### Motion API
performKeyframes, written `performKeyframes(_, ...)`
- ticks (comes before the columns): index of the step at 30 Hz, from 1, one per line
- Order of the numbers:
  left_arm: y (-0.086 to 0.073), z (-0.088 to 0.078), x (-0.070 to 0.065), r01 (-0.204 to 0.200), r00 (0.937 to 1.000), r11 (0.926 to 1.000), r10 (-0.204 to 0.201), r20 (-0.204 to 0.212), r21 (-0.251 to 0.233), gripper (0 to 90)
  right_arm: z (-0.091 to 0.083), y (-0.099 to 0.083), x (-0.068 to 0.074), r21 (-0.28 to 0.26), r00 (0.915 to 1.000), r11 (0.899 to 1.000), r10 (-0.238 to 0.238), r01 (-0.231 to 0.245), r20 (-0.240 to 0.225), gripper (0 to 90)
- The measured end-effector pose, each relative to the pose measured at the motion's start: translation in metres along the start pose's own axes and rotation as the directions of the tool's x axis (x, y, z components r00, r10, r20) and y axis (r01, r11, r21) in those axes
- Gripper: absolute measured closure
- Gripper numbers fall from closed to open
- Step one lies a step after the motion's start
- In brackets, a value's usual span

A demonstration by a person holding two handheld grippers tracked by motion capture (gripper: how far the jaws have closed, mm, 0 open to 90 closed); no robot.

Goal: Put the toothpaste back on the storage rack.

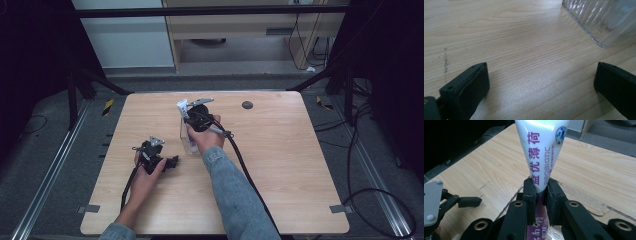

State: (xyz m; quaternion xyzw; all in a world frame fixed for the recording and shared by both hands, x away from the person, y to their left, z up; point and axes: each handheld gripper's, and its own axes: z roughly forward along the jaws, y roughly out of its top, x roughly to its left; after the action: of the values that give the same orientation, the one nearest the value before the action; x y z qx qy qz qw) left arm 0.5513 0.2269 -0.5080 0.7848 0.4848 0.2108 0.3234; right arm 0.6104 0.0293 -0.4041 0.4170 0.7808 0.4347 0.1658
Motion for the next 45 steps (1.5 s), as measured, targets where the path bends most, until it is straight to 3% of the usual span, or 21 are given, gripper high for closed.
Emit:
performKeyframes(4,0.0,0.0,-0.0001,0.001,1.0,1.0,-0.001,0.0,0.0,0.0,0.0012,0.0005,0.0025,0.005,0.9999,1.0,-0.015,0.015,0.006,79.0)
performKeyframes(24,0.0,0.0,0.0,0.001,1.0,1.0,-0.001,0.0,0.0,0.0,0.0009,0.0008,0.0015,0.007,1.0,1.0,-0.006,0.006,-0.001,78.0)
performKeyframes(45,0.0,0.0,0.0001,-0.002,1.0,1.0,0.002,0.0,0.0,0.0,-0.006,0.0033,0.0009,-0.018,0.9998,1.0,-0.012,0.013,0.012,71.5)
